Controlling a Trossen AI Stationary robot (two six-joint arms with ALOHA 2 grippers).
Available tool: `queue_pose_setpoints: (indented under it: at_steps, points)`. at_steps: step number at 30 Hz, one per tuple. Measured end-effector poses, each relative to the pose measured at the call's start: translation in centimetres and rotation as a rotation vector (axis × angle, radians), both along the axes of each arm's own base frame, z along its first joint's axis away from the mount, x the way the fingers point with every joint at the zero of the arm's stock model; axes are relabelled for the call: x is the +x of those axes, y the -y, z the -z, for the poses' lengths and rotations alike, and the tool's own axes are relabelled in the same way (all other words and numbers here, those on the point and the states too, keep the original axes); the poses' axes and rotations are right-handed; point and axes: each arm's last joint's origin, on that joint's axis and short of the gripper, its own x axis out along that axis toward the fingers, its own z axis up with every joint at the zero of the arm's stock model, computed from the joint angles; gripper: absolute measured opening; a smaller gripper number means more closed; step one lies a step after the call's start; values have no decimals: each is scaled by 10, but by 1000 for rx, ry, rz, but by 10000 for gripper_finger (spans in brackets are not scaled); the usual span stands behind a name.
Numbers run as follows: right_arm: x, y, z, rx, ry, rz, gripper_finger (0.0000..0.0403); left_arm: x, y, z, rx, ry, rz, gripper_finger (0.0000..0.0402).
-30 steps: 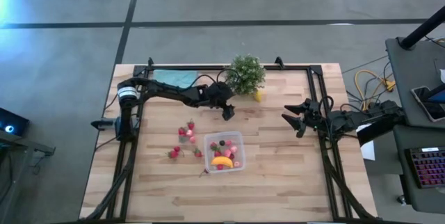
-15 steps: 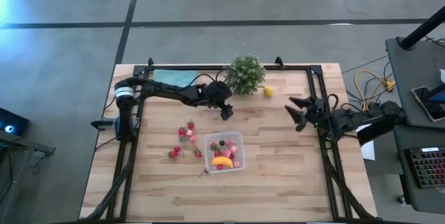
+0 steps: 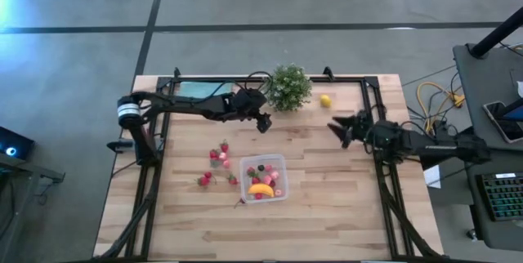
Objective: Pick and placing Produce into tupperware
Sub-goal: Put the yellow lemon into the transparent bin
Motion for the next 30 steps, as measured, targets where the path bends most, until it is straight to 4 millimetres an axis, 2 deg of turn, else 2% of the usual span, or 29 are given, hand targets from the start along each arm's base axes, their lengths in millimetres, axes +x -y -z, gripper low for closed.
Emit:
queue_pose_setpoints:
  at_steps: [1, 3, 6, 9, 11, 14, 17, 20, 23, 26, 30]
  points:
    - [3, 1, -3, -32, -3, -51, 249, -2, 0, -3, 8, 1, -8, 264]
    - [7, 6, -16, -97, 22, -7, 251, -3, 0, -8, 23, 13, -22, 264]
    - [7, 21, -33, -80, 6, 321, 251, -6, 0, -13, 37, 19, -38, 264]
    - [2, 36, -35, 43, -126, 566, 249, -8, 1, -15, 27, 22, -49, 264]
    - [1, 44, -39, 150, -220, 556, 249, -8, 1, -15, 15, 24, -59, 264]
    - [7, 56, -42, 285, -354, 445, 252, -8, 1, -15, 22, 18, -57, 264]
    - [16, 72, -50, 306, -407, 403, 253, -8, 0, -14, 35, 8, -66, 264]
    - [26, 89, -67, 260, -451, 460, 251, -9, -2, -14, 36, 8, -71, 264]
    - [31, 107, -77, 289, -542, 556, 249, -9, -2, -14, 36, 7, -72, 264]
    - [30, 124, -76, 411, -710, 628, 251, -11, -2, -14, 26, -5, -76, 264]
    - [35, 141, -71, 494, -920, 620, 255, -13, -2, -11, 13, -44, -76, 264]
